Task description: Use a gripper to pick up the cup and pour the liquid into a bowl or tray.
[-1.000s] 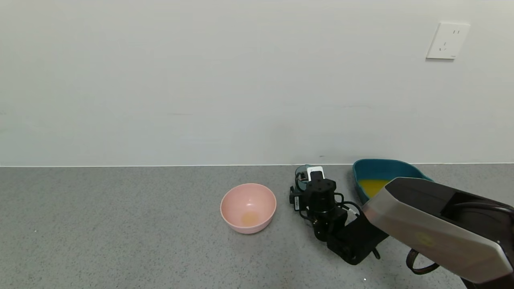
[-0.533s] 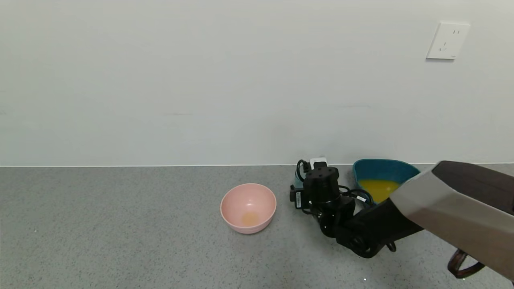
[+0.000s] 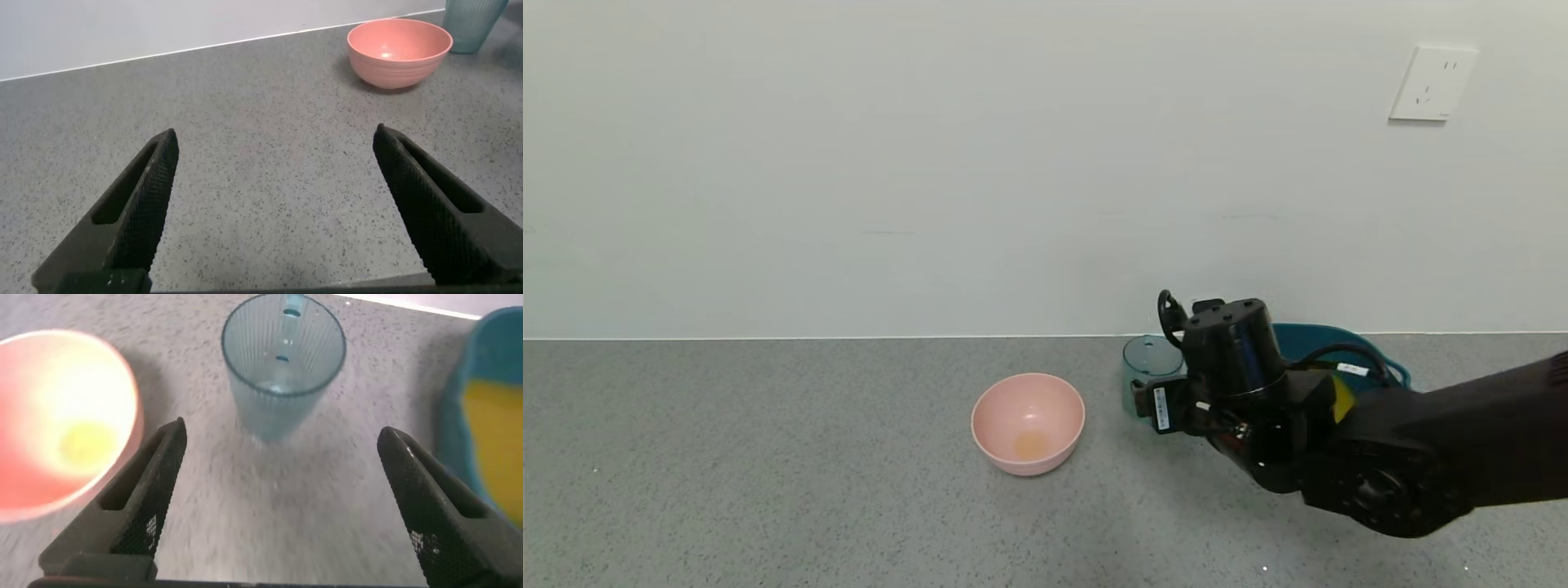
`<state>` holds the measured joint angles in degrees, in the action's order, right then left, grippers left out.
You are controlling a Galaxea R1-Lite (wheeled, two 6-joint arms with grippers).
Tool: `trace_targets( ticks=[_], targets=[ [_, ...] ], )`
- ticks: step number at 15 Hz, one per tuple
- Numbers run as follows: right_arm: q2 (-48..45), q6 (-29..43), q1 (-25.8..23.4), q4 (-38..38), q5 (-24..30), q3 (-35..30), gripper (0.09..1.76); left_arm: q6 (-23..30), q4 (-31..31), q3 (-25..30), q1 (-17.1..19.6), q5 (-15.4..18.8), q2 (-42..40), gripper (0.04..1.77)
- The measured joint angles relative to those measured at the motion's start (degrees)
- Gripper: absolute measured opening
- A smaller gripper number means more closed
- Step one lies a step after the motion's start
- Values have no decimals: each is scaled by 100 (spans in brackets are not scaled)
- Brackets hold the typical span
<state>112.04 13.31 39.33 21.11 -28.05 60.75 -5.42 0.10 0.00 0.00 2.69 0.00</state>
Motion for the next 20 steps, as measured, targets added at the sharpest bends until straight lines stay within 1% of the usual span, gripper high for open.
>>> trace_targets(
  ticks=[3,6,8,12,14,15,18,20],
  targets=[
    [-1103,-12,129,-913,250,-308,170,2,0,0,0,2,0,172],
    [-2313,-168,179,-1588,706,-713,170,0,0,0,0,2,0,172],
    [-3079,-375,151,-1776,906,-1124,170,0,0,0,0,0,0,172],
    [-4323,-836,0,-1818,981,-1980,170,0,0,0,0,2,0,172],
    [-4868,-1029,-218,-1831,992,-2271,170,0,0,0,0,2,0,172],
    [-5125,-1084,-418,-1851,1006,-2367,170,0,-2,0,0,2,0,172],
    [-5877,-1169,-1218,-1888,1050,-2547,170,2,0,0,0,2,0,172],
    [-6339,-1191,-1662,-1927,1058,-2682,170,0,0,0,0,0,0,172]
  ],
)
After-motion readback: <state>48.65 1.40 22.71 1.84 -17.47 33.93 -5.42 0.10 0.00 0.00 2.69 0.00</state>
